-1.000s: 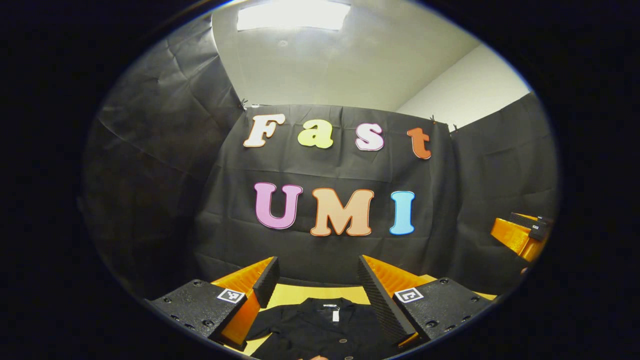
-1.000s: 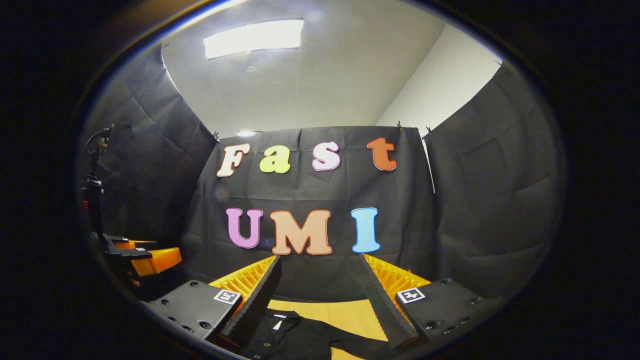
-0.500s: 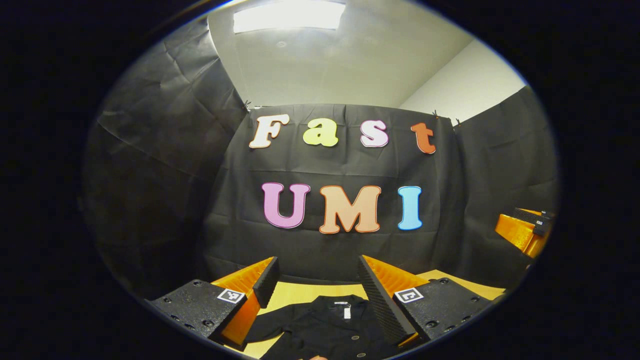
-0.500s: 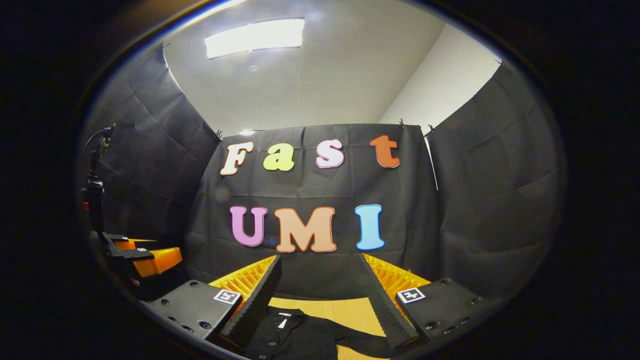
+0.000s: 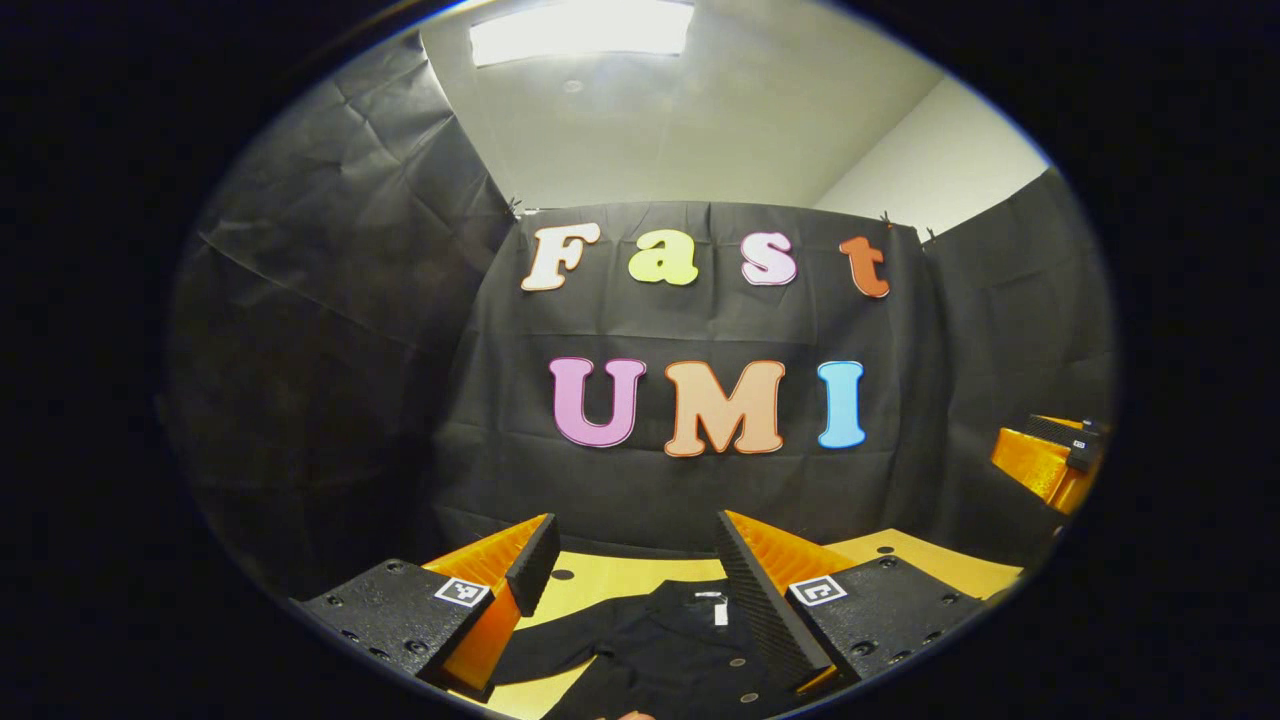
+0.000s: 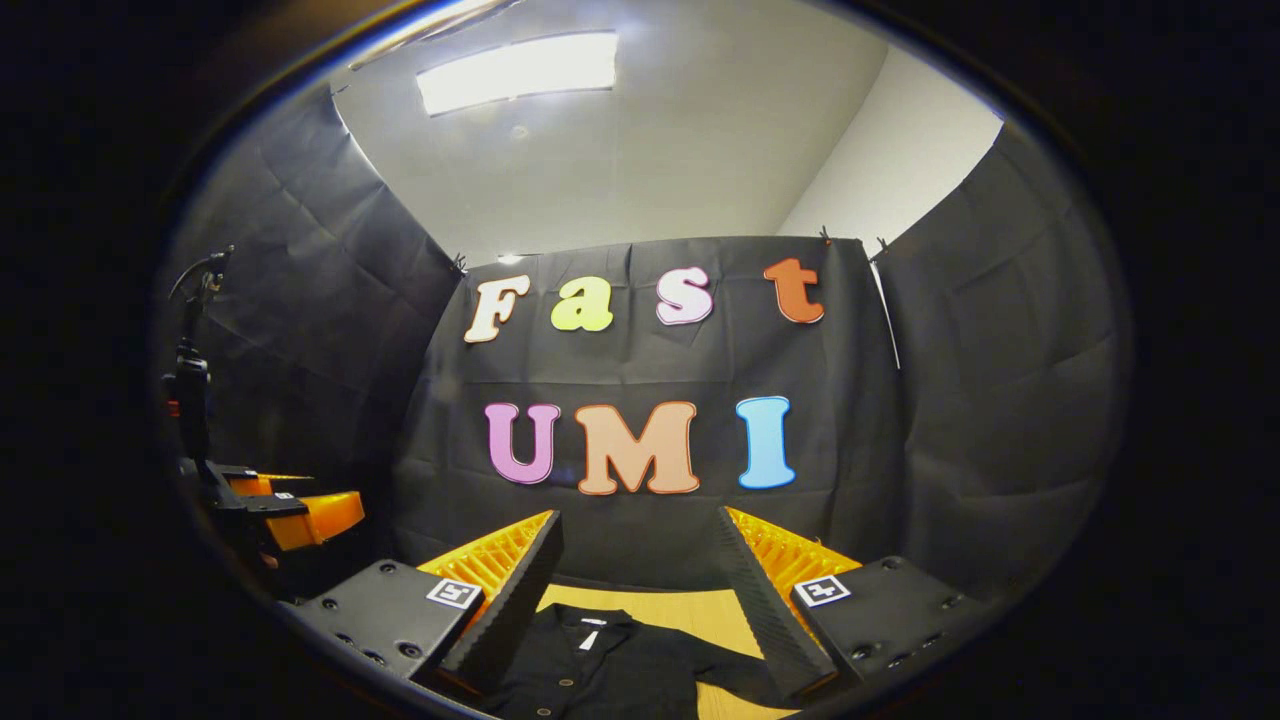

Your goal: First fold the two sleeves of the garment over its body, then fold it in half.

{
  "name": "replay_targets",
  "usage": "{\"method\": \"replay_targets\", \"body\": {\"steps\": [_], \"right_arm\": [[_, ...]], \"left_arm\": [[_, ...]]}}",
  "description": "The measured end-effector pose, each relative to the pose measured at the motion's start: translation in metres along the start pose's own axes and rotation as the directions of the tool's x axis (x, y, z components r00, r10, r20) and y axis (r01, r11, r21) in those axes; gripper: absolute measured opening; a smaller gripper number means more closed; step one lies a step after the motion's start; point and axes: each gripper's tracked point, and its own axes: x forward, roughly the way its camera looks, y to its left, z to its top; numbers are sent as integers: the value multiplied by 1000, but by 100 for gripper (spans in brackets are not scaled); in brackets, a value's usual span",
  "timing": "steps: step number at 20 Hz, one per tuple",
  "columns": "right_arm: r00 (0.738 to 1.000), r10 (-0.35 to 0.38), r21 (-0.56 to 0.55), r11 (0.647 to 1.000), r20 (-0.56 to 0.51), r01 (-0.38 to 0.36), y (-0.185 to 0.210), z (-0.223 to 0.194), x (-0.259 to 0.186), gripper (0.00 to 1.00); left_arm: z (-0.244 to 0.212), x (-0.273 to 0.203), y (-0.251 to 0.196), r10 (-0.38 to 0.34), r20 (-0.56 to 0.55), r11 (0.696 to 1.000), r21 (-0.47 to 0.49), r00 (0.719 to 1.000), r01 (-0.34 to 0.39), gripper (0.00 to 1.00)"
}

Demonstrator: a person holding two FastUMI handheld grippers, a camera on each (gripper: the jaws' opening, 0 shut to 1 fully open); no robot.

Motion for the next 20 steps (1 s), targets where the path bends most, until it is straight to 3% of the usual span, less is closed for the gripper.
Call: {"method": "replay_targets", "body": {"steps": [15, 20], "right_arm": [[999, 25, -5, 1000, -27, -25, 22, -12, 0, 99], [999, 30, -12, 999, -37, -30, 12, -14, 7, 99]], "left_arm": [[-6, -6, 13, -11, -12, 1000, 11, 1000, 11, 92], [-3, -2, 10, 0, -2, 1000, 14, 1000, 0, 92]]}}
